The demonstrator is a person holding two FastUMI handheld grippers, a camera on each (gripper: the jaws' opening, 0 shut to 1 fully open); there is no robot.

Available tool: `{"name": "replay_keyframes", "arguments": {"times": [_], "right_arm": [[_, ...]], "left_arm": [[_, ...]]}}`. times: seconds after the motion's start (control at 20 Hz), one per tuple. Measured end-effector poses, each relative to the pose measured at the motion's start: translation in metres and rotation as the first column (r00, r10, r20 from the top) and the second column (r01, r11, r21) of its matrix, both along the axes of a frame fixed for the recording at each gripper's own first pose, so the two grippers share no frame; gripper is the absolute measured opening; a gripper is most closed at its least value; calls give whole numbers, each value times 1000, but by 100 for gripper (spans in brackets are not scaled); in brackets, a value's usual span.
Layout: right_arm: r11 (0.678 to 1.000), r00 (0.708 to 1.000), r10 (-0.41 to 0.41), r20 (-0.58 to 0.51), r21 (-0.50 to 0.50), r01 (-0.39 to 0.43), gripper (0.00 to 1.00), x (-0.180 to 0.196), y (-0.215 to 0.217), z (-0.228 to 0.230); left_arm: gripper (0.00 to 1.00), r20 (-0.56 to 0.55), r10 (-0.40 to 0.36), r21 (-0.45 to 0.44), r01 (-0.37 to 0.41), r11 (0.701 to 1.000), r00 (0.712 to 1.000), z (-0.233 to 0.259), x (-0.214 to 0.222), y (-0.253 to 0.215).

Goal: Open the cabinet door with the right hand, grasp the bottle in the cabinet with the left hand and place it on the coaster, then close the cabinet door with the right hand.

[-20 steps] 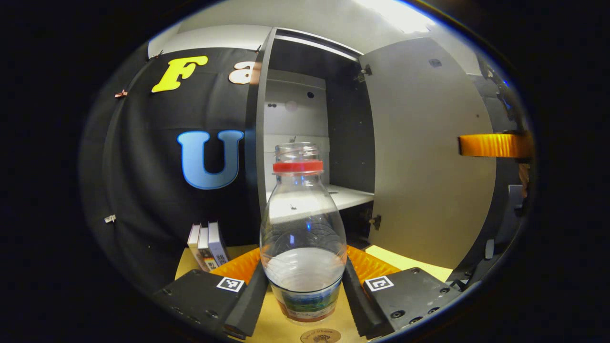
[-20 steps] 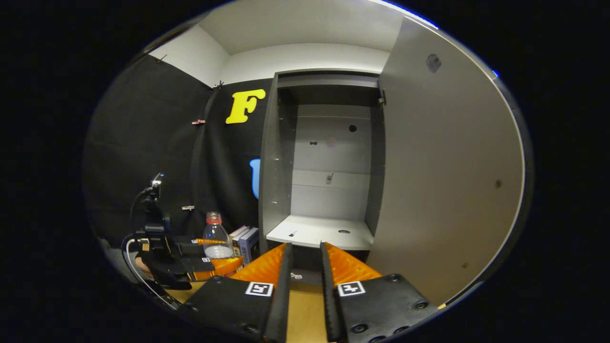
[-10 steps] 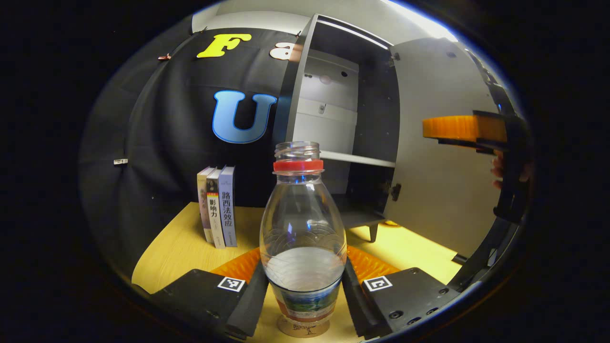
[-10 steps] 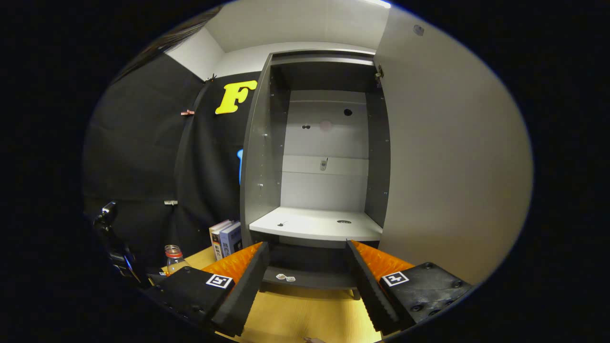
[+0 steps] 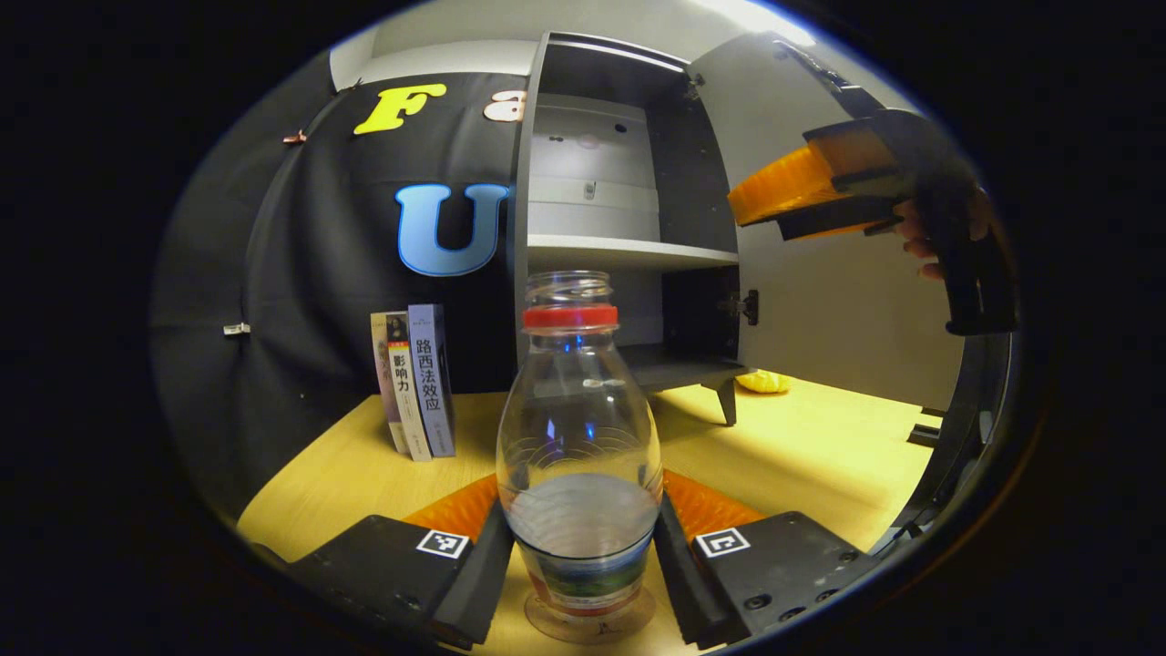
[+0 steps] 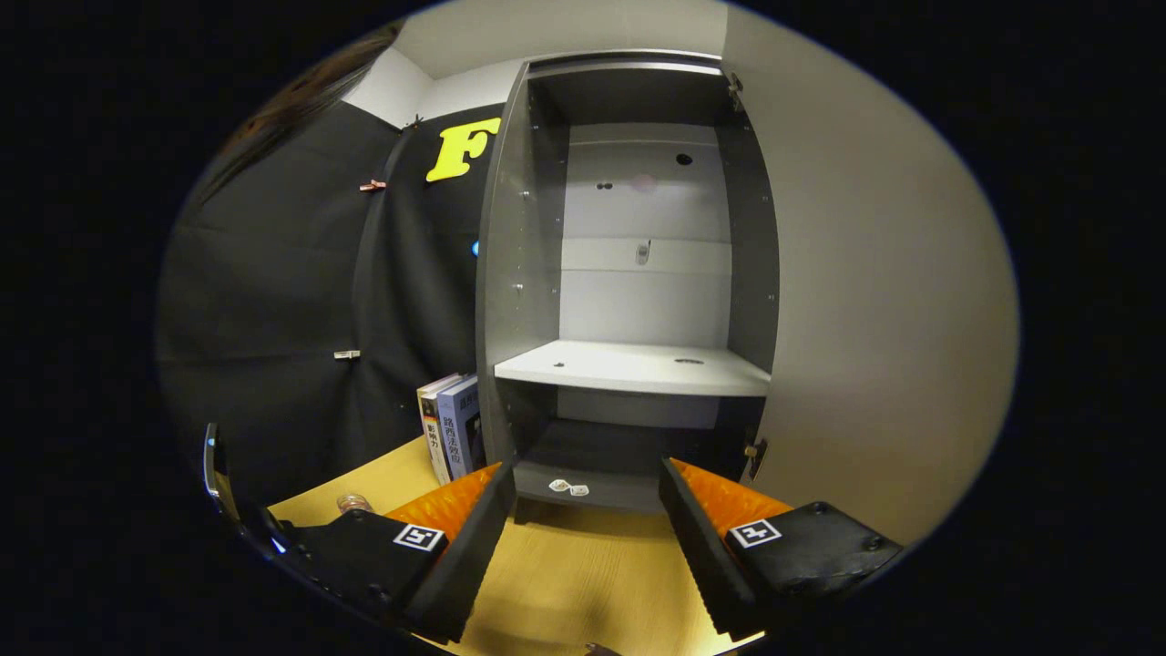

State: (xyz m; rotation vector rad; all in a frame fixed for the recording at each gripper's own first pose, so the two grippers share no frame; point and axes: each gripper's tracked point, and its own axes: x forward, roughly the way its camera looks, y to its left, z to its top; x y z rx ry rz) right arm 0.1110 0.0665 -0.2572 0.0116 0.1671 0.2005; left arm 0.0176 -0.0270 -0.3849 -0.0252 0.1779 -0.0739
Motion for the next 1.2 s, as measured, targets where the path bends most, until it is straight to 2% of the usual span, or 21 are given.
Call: {"name": "replay_keyframes", "arguments": {"times": [0.15,0.35,0.55,0.6,0.75,1.0,1.2], "right_arm": [[1000,999,17,-46,-13,-18,98,0,0,-18],[999,997,40,-65,-8,-40,98,-2,-1,-20],[999,998,34,-60,-13,-35,98,-5,-6,-14],[999,998,35,-60,-17,-36,98,-7,-7,-13],[999,998,36,-59,-16,-37,98,-9,-9,-7],[999,999,20,-35,-24,-21,98,-14,-15,16],[999,1000,11,16,-35,-11,98,-19,-20,56]], "left_arm": [[76,8,4,29,-4,1000,1000,-12,-1,1],[76,59,6,37,-8,999,998,-10,1,-3],[82,27,-6,2,6,1000,1000,-16,0,-7],[87,28,-9,-2,9,1000,1000,-14,-1,-8],[94,22,-22,27,21,999,1000,-9,-1,-7],[95,19,-37,17,37,999,999,11,4,-7],[94,23,-33,6,32,999,999,45,1,1]]}}
